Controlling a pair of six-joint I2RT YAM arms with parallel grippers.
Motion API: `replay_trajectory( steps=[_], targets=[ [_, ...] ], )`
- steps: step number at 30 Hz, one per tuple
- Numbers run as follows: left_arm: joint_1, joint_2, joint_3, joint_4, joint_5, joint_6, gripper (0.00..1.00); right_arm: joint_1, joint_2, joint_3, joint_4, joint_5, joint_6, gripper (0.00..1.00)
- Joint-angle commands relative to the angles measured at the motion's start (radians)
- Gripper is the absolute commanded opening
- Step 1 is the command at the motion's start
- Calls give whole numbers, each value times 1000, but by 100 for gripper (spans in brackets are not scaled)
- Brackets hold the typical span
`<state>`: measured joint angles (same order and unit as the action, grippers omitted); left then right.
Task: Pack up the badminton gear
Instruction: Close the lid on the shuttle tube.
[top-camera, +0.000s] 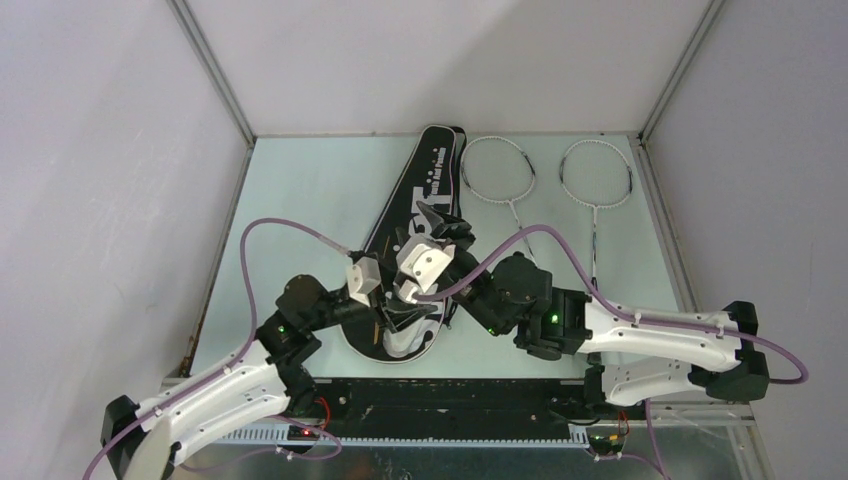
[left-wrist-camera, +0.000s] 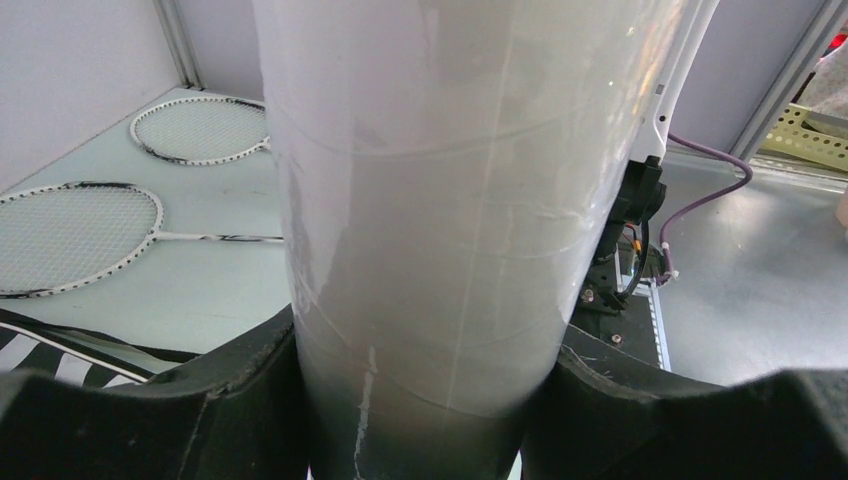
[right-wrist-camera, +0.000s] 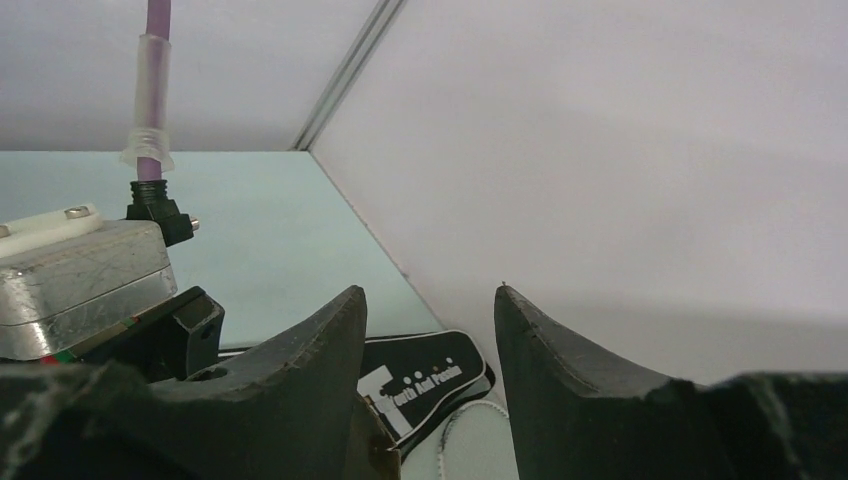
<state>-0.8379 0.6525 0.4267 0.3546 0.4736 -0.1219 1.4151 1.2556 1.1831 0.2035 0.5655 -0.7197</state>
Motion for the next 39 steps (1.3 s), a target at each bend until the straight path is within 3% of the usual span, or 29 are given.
replay_trajectory(
  steps=[1, 11, 17, 25, 33, 39],
  targets=[
    [1, 18, 83, 73, -100, -69, 50, 54, 150, -177, -472, -53, -21, 56],
    [0, 34, 81, 121, -69, -82, 50, 9, 12, -145, -246, -94, 55, 61],
    [1, 47, 70, 137, -64, -49, 50, -34, -12, -89, -214, -121, 141, 64],
    [1, 41, 64, 94, -16, 38, 50, -88, -85, -63, -105, -83, 297, 82],
    [1, 18, 56, 28, 37, 166, 51, -196, -232, -60, -66, -324, 502, 97],
    [2, 5, 54, -25, 54, 260, 52, -288, -348, -60, -137, -466, 631, 99]
  ],
)
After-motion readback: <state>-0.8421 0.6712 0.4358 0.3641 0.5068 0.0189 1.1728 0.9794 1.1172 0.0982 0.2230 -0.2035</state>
